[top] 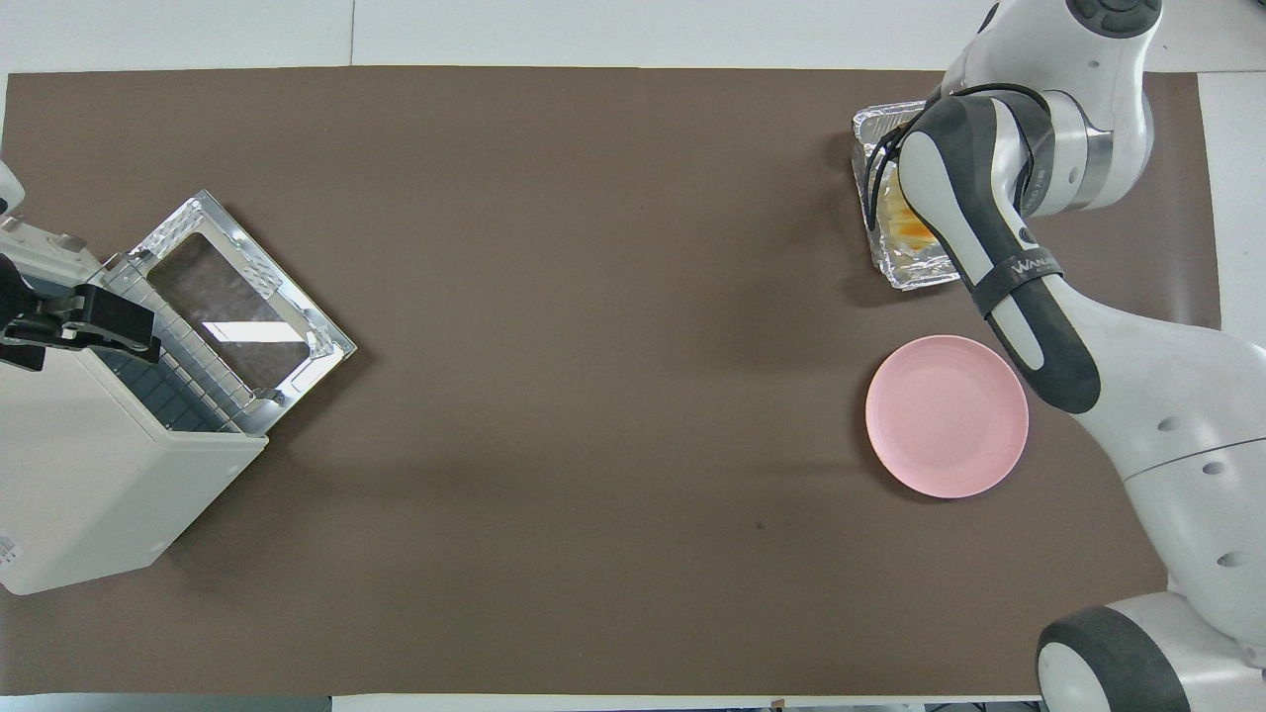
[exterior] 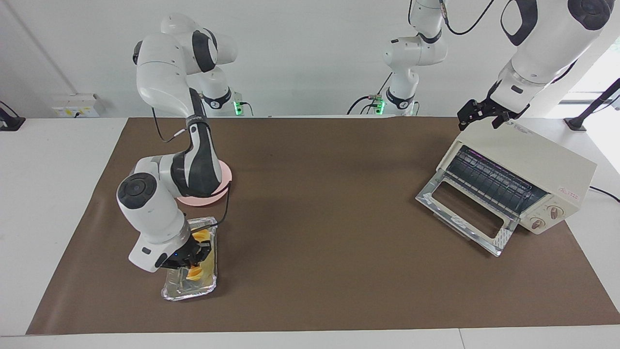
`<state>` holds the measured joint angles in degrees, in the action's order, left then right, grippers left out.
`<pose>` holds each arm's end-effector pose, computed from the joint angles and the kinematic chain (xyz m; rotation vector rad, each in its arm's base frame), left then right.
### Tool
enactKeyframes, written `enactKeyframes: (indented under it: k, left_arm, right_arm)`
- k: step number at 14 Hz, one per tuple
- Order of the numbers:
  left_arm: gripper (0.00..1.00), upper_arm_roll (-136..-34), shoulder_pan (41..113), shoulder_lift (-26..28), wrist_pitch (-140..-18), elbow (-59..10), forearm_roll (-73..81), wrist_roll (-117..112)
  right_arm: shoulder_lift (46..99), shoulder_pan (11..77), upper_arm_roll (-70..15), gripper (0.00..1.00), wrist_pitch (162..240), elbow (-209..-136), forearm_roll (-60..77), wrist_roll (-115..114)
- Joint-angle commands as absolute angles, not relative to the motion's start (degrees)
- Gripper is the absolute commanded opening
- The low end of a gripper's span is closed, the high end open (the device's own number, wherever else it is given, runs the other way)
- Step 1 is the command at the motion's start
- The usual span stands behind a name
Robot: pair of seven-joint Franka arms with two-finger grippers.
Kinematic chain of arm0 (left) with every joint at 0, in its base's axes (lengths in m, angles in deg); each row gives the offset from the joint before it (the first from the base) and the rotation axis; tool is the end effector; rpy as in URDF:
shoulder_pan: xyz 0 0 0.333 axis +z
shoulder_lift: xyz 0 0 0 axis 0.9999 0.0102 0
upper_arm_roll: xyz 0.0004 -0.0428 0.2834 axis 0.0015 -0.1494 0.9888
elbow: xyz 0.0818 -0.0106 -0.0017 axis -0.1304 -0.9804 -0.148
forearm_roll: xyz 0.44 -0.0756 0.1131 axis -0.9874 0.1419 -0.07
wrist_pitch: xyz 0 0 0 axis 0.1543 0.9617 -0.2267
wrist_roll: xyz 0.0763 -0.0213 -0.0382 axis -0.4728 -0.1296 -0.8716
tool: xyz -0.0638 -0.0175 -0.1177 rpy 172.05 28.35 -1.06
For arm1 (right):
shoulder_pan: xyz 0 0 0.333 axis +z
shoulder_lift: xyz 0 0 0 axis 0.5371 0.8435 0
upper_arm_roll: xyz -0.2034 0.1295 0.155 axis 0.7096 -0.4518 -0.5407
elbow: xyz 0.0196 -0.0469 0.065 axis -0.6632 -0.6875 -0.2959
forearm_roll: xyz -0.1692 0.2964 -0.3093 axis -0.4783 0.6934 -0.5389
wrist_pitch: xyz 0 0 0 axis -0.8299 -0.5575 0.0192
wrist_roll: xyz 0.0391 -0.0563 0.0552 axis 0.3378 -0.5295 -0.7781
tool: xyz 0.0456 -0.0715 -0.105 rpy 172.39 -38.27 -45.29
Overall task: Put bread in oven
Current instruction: 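Carry the bread roll with the right gripper into the foil tray, release, then grasp the rim of the foil tray with the right gripper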
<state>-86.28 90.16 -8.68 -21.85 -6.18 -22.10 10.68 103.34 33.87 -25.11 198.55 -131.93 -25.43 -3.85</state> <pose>0.5994 -0.0367 0.5480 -3.1139 0.0297 0.2604 0.8175 0.0625 0.2771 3.0949 0.4715 0.1573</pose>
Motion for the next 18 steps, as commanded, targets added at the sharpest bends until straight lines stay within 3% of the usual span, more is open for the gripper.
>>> enactKeyframes:
  k: [1,4,5,6,11,15,18]
  left_arm:
    - [1.0,-86.32,90.64,-10.26,-22.1,-7.56,-21.58,11.05]
    - [1.0,-86.32,90.64,-10.26,-22.1,-7.56,-21.58,11.05]
    - [1.0,-86.32,90.64,-10.26,-22.1,-7.56,-21.58,11.05]
    - [1.0,-86.32,90.64,-10.26,-22.1,-7.56,-21.58,11.05]
    - [1.0,-86.32,90.64,-10.26,-22.1,-7.56,-21.58,11.05]
    - [1.0,-86.32,90.64,-10.26,-22.1,-7.56,-21.58,11.05]
    - [1.0,-86.32,90.64,-10.26,-22.1,-7.56,-21.58,11.05]
  right_arm:
    - [103.85,33.45,-25.25,0.0,203.58,-133.85,-25.83,-4.96]
    - [103.06,32.84,-25.34,0.0,203.61,-135.97,-25.48,-4.96]
    - [102.62,32.84,-25.34,0.55,203.43,-136.15,-25.3,-4.88]
    - [102.01,32.84,-25.34,1.0,202.38,-136.24,-25.3,-4.87]
    - [99.63,32.49,-24.64,1.0,194.56,-135.1,-26.18,-6.62]
    - [99.89,30.03,-24.46,1.0,196.66,-135.18,-26.27,-12.69]
    - [99.81,28.88,-24.38,1.0,202.97,-138.07,-26.61,-14.37]
